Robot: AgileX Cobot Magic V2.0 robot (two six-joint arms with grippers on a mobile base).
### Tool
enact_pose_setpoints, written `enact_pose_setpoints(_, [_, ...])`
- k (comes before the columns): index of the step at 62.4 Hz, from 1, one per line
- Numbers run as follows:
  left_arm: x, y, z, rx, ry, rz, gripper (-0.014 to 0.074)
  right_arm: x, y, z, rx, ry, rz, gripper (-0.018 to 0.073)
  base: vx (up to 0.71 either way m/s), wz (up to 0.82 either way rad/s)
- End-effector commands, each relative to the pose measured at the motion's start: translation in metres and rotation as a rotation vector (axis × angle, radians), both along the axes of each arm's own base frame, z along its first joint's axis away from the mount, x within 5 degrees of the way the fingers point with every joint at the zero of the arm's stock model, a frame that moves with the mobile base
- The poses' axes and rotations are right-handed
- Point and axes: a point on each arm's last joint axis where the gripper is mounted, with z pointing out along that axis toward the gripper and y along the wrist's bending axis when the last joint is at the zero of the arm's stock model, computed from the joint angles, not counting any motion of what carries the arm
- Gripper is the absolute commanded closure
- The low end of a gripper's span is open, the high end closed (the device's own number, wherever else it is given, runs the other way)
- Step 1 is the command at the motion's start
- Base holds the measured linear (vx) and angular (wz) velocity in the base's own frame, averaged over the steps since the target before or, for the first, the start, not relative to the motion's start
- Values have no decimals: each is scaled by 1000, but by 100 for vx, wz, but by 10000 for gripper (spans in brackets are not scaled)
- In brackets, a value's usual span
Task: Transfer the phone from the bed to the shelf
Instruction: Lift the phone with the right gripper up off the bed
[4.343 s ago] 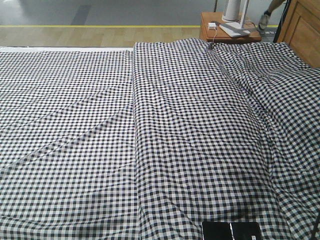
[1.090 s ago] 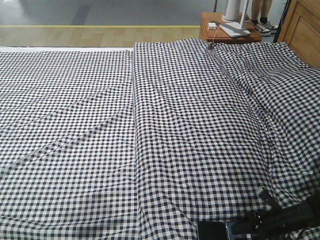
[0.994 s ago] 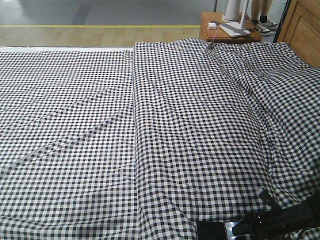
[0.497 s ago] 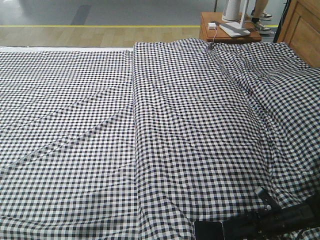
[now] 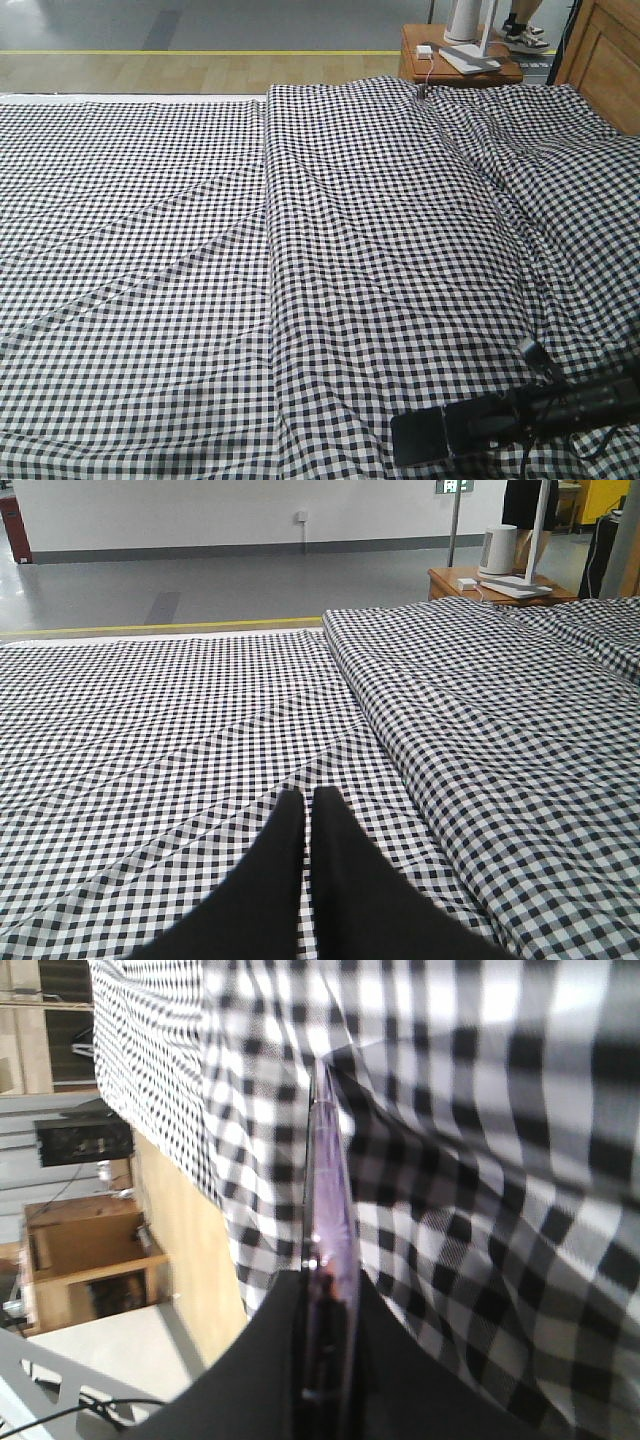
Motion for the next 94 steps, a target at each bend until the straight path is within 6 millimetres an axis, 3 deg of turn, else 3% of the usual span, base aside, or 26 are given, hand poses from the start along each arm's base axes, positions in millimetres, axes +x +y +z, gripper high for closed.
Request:
enact_pose_setpoints(1, [1, 1, 6, -17, -76, 11, 596, 14, 0, 50, 131, -65, 19, 564, 0, 0])
enact_pose_setpoints(19, [1, 1, 6, -17, -76, 11, 596, 33, -8, 120, 43, -204, 18, 564, 0, 0])
enact_pose_setpoints(35, [1, 1, 6, -17, -76, 11, 596, 39, -10, 197, -45, -381, 17, 564, 0, 0])
enact_pose_setpoints(44, [1, 1, 6, -17, -76, 11, 596, 31, -5, 230, -57, -470, -3, 564, 0, 0])
enact_pose_setpoints(70, [1, 1, 6, -17, -76, 11, 596, 5, 10, 295, -96, -673, -12, 564, 0, 0])
enact_pose_setpoints(81, [1, 1, 6, -17, -76, 11, 596, -4, 45, 324, -104, -769, 105, 564, 0, 0])
enact_pose_setpoints(94, [1, 1, 6, -17, -76, 11, 596, -13, 90, 341, -64, -809, 229, 564, 0, 0])
